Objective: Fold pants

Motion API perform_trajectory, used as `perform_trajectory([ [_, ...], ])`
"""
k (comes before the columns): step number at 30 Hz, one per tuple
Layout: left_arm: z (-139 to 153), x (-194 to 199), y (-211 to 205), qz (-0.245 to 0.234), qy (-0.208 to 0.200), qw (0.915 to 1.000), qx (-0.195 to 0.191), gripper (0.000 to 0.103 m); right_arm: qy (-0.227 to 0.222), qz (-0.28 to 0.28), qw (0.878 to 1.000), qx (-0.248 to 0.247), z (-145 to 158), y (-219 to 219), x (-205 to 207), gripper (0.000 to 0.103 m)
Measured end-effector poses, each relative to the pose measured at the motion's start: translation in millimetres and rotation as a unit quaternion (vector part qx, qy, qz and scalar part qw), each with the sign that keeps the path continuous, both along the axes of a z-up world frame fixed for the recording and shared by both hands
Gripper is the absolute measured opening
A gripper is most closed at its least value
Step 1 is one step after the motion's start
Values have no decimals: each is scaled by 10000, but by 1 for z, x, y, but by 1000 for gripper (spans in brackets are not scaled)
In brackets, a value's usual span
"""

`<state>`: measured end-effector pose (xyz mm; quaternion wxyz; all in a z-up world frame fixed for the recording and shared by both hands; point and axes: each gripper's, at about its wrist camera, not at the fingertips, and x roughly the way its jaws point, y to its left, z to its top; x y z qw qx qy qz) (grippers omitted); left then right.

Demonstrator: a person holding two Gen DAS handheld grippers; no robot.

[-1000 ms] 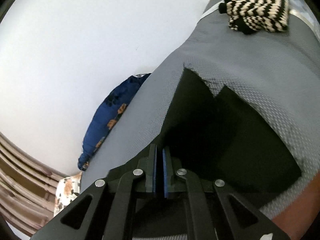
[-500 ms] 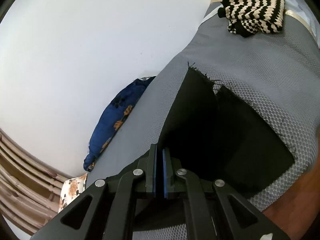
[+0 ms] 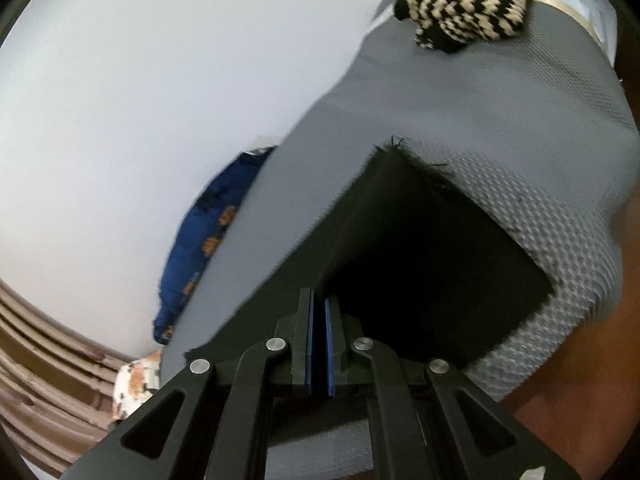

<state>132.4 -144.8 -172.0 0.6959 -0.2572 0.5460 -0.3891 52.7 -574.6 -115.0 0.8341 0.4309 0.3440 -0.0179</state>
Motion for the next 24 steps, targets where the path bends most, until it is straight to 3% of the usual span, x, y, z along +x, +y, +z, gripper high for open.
perform_trajectory([
  [4,1,-3,0,-80,-6,10000,51,65,188,-4,9996,-214,-7,2,-3,4],
  [7,6,-5,-4,-257,-180,9993,198,65,110,-39,9979,-638,14,11,-9,4],
  [10,3,-6,-1,-374,-126,9989,247,65,292,22,9811,-1912,42,35,-10,4],
  [13,0,-7,-5,-512,-44,9981,326,66,840,-26,9604,-2657,36,43,-5,5],
  [14,1,-8,-4,-556,-60,9978,354,66,966,-138,9579,-2699,30,38,-10,6],
  [17,6,-12,-7,-749,-141,9959,487,66,769,-529,9791,-1804,19,8,-32,8],
  [19,9,-14,-10,-881,-216,9943,555,66,609,-827,9865,-1273,12,-12,-46,10],
  [21,12,-16,-12,-966,-266,9935,542,66,538,-1047,9903,-742,0,-30,-55,10],
  [24,17,-19,-13,-1062,-361,9922,541,66,562,-1211,9894,-566,-8,-41,-63,10],
])
